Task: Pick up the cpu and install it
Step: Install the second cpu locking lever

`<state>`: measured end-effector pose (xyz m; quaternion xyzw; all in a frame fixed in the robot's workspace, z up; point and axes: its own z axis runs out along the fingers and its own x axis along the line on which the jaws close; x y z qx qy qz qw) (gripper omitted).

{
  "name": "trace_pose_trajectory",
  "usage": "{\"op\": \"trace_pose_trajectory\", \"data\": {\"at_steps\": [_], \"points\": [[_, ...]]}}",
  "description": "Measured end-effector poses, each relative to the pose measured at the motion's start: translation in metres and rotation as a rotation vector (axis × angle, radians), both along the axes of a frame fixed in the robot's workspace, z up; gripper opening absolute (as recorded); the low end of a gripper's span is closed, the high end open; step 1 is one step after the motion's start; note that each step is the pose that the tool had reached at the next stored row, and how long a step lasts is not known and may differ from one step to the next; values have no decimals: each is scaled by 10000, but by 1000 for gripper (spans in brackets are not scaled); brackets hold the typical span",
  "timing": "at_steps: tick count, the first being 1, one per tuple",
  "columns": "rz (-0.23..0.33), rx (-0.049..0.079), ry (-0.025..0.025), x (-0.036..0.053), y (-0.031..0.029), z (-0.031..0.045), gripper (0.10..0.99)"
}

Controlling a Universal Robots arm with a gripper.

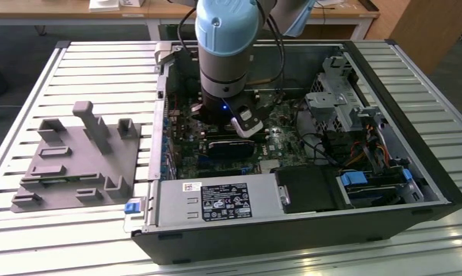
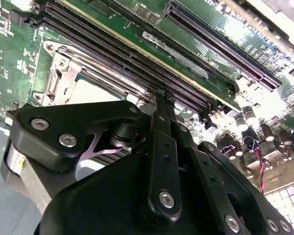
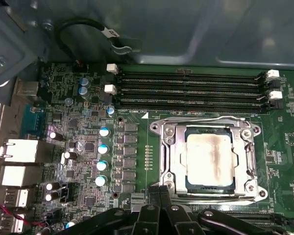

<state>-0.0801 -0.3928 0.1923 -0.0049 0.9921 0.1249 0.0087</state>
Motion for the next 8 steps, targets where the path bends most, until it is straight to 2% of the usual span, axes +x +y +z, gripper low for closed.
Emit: {"op": "trace_pose_trajectory", "data": {"at_steps": [8], "points": [[1, 49, 2, -10, 9, -19, 106]]}}
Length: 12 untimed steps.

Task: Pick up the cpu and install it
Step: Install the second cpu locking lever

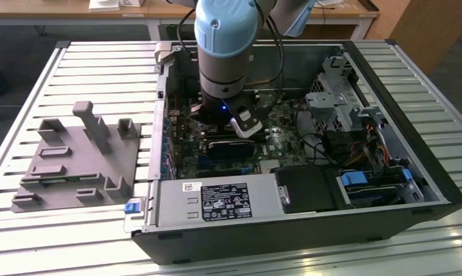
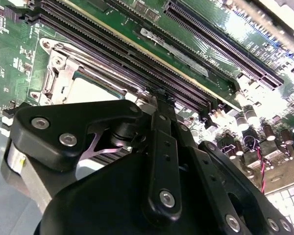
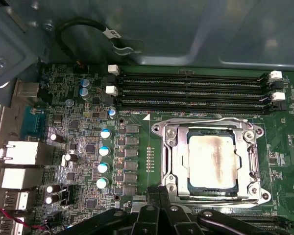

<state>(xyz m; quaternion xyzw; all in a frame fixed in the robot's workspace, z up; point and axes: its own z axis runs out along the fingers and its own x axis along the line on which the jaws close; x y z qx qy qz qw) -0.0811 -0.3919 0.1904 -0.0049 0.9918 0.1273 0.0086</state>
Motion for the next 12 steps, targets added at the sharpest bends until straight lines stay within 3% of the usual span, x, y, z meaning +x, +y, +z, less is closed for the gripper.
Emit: {"op": "trace_pose_trajectory", "data": {"at_steps": [5, 12], "points": [[0, 12, -1, -5, 2, 13, 106], [0, 21, -1, -7, 2, 153, 106]]}}
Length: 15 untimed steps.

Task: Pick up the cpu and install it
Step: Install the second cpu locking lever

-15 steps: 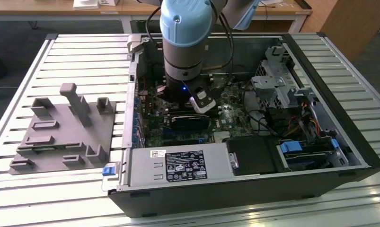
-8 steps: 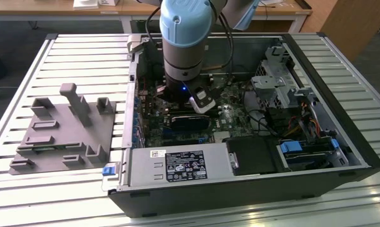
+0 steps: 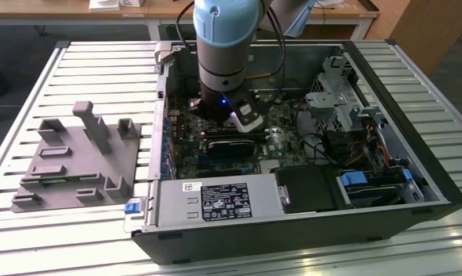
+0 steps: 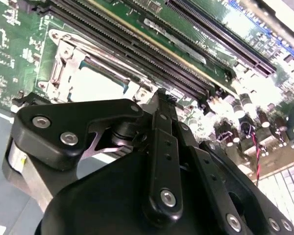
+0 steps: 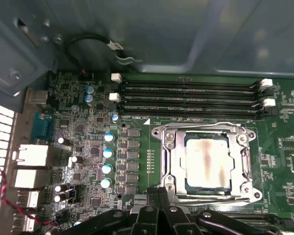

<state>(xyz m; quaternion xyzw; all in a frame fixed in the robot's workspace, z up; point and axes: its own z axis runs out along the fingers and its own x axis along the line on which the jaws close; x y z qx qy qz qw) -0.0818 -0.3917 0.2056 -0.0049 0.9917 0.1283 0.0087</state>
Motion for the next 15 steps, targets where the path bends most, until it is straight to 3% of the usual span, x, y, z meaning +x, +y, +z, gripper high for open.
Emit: {"op": "trace_pose_trajectory", "data": {"at_steps": [7, 15], "points": [[0, 11, 0, 0, 0, 99, 106], [0, 127, 0, 0, 1, 228, 106]]}}
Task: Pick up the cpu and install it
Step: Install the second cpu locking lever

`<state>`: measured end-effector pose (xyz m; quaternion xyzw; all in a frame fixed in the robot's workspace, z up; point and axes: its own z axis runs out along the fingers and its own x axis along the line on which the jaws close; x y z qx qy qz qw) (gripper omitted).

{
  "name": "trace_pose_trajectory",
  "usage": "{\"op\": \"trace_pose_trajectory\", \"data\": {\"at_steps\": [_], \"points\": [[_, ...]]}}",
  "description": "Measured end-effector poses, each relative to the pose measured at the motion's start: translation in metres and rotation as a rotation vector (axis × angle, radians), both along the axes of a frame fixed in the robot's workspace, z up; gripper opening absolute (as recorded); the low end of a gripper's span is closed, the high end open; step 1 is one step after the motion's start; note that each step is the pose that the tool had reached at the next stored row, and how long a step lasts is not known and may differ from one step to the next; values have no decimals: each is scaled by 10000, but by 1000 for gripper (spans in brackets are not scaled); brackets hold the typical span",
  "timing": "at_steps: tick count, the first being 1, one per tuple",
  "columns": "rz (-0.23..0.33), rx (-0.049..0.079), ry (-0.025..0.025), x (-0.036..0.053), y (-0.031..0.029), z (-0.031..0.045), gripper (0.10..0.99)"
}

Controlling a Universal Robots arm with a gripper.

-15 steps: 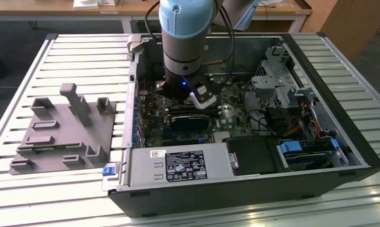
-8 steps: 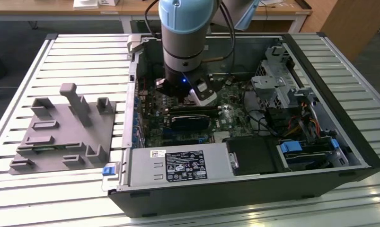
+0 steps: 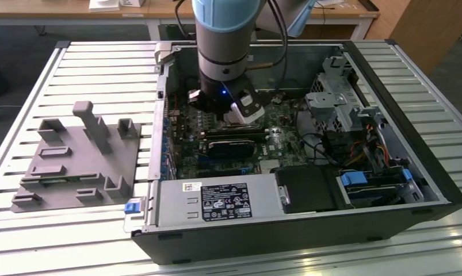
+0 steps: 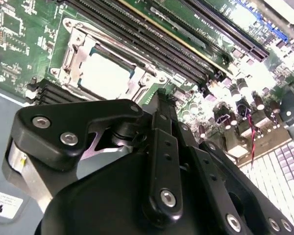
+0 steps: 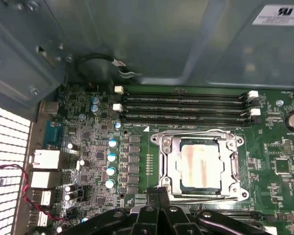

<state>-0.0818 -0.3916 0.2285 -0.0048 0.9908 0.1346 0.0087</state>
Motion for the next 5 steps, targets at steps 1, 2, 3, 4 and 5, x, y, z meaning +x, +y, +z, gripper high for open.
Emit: {"op": "trace_pose_trajectory", "data": {"at_steps": [1, 2, 3, 4, 5], "points": [[0, 21, 0, 0, 0, 17, 106], [0, 41, -1, 0, 0, 34, 106], [0, 59, -1, 0, 0, 47, 106], [-1, 66, -1, 0, 0, 56, 106], [-1, 70, -1, 0, 0, 59, 106]]}}
